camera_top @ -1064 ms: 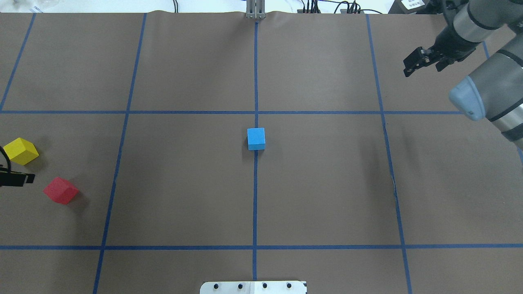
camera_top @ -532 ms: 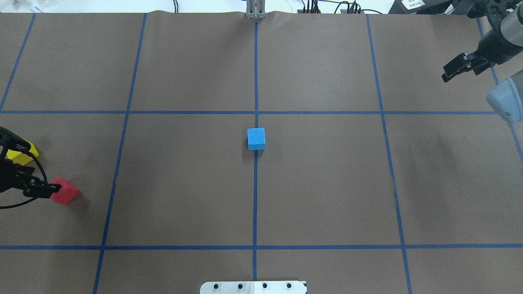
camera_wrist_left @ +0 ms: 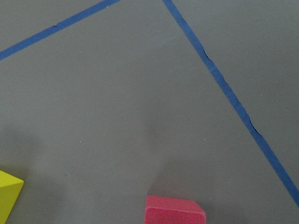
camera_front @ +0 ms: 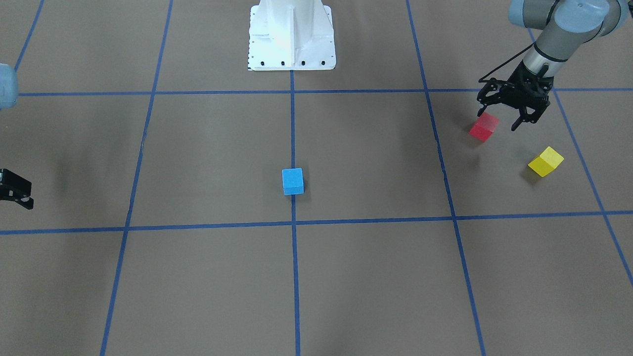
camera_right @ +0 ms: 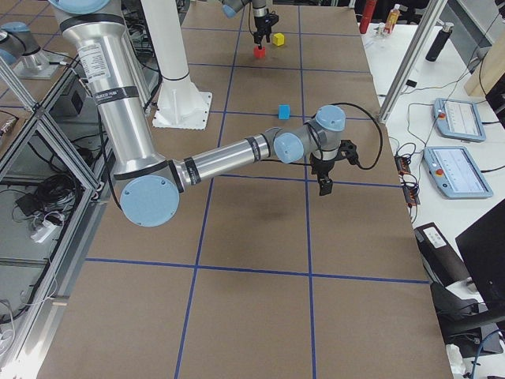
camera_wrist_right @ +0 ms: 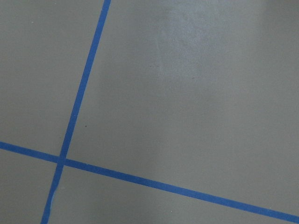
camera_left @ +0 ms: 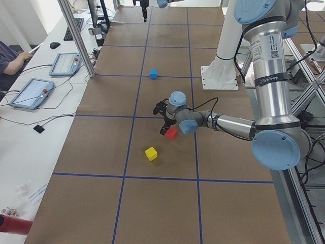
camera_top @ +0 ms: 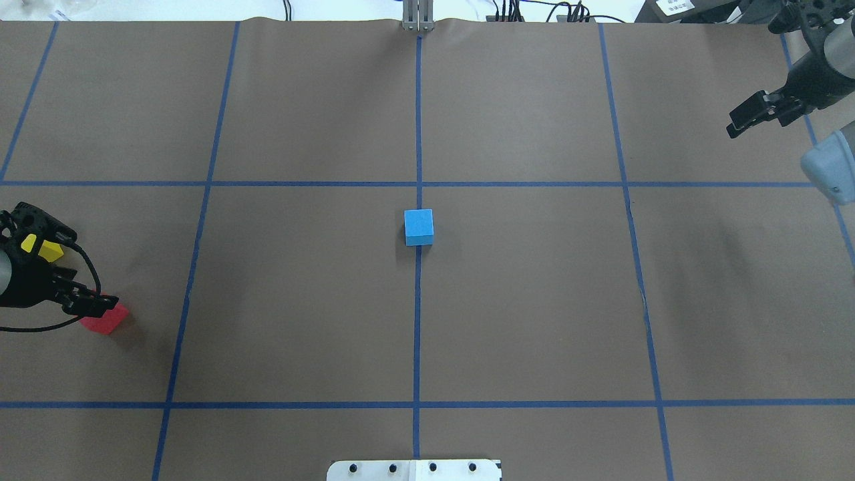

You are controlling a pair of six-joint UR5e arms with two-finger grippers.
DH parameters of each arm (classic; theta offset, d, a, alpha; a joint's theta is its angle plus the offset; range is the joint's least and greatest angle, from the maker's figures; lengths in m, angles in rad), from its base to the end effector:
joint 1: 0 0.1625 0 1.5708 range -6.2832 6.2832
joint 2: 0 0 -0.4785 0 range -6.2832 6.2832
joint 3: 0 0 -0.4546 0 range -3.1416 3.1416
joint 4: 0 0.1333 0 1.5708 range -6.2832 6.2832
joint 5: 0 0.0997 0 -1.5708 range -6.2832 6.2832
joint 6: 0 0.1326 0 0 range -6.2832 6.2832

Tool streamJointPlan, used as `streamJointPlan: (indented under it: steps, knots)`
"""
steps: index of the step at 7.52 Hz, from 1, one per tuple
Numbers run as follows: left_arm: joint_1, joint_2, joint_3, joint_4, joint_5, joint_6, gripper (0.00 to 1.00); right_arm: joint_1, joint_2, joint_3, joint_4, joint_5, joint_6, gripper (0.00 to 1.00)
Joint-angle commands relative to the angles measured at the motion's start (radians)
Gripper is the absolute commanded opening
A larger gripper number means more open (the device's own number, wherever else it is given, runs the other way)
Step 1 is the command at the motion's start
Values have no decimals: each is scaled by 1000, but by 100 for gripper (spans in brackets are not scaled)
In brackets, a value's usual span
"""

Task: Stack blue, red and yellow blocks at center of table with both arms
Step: 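Lower the left gripper onto the red cube and grasp it while the right arm withdraws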

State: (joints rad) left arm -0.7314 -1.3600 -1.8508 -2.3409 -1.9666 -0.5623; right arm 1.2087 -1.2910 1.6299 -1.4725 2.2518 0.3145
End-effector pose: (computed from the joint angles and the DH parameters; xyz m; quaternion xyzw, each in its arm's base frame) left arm 0.3254 -0.4025 0.6065 0.1895 0.3948 0.2030 0.8758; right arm -0.1995 -0.6674 0.5224 0.0846 -0.3754 -0.0943 0.9182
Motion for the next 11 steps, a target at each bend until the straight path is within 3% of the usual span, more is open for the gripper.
streamJointPlan:
  steps: [1, 6, 7, 8, 9, 10, 11]
  knots:
    - [12, -10, 16, 0, 0, -1, 99, 0, -1, 4, -2, 6, 0, 100]
    - [59, 1, 44, 0, 0, -2, 99, 2, 1, 4, -3, 11, 0, 100]
    - [60, 4, 45, 2, 0, -1, 91, 2, 1, 4, -5, 12, 0, 100]
    - [60, 5, 45, 3, -1, -2, 62, 2, 2, 4, -5, 12, 0, 100]
    - [58, 19, 39, 3, -3, -10, 8, 2, 2, 4, -5, 12, 0, 100]
    - [55, 34, 26, 5, -21, -19, 0, 2, 2, 4, -5, 12, 0, 100]
    - [53, 41, -5, 12, -50, -71, 0, 2, 2, 4, -5, 12, 0, 100]
